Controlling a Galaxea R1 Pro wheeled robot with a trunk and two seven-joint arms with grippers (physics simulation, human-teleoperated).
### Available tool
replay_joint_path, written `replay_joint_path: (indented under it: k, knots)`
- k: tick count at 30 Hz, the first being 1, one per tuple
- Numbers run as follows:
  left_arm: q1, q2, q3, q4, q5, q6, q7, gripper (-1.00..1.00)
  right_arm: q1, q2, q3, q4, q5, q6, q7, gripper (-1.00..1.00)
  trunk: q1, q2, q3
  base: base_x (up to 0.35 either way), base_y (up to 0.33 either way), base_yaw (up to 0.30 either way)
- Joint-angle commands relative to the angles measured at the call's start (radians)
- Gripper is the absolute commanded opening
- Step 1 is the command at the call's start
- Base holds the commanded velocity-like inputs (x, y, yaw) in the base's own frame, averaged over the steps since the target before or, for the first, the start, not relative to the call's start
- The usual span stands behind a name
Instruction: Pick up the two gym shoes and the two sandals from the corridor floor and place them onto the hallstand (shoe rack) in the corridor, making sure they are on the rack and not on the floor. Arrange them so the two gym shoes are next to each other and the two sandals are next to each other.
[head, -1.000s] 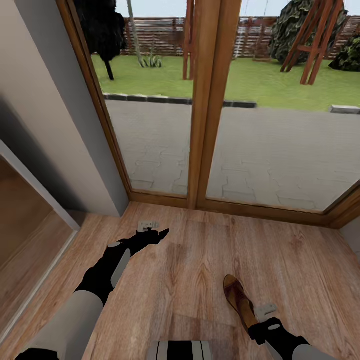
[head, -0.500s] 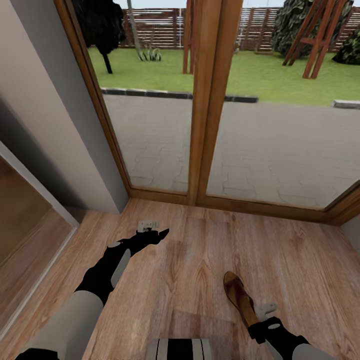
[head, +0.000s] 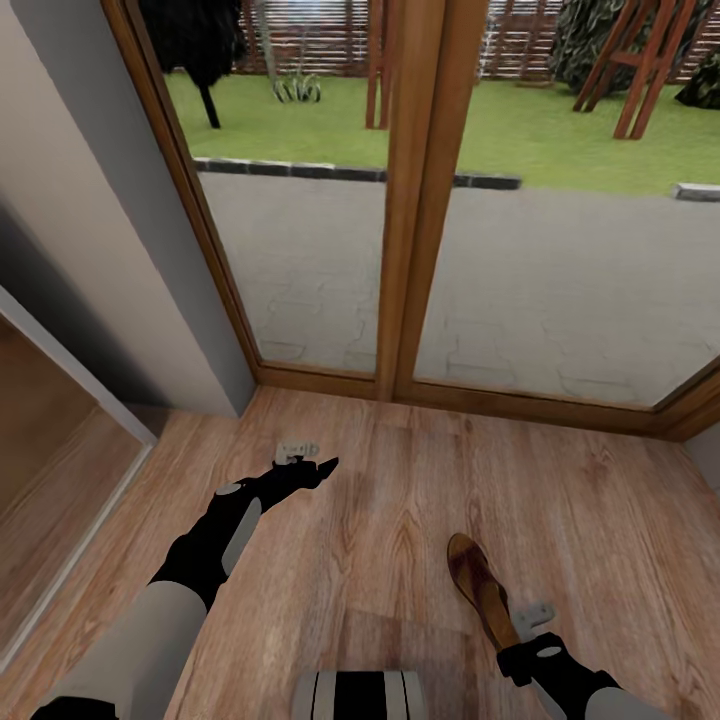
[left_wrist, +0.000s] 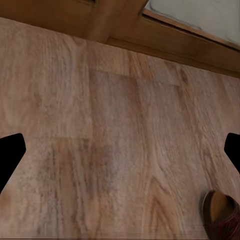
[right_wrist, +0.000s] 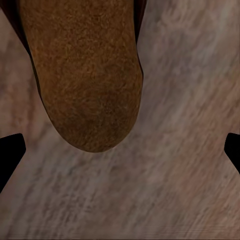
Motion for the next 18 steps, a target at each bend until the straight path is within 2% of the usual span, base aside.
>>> replay_joint_path:
  k: [1, 9, 15, 18]
  knots:
    - [0.0, 0.0, 0.0, -0.001, 0.011, 0.01, -0.001, 1.0, 0.0, 0.0, -0.007, -0.002, 0.01, 0.005, -0.001, 1.0, 0.0, -0.001, -0.005, 0.0, 0.0, 0.0]
    - [0.0, 0.0, 0.0, -0.001, 0.011, 0.01, -0.001, 1.0, 0.0, -0.003, -0.009, -0.003, 0.011, 0.005, -0.002, 1.0, 0.001, -0.001, -0.013, 0.0, 0.0, 0.0]
    - [0.0, 0.0, 0.0, -0.001, 0.011, 0.01, -0.001, 1.0, 0.0, -0.005, -0.009, -0.004, 0.011, 0.005, -0.003, 1.0, 0.003, -0.002, -0.038, 0.0, 0.0, 0.0]
    - [0.0, 0.0, 0.0, -0.001, 0.011, 0.009, -0.001, 1.0, 0.0, -0.005, -0.009, -0.004, 0.01, 0.005, -0.003, 1.0, 0.003, -0.002, -0.042, 0.0, 0.0, 0.0]
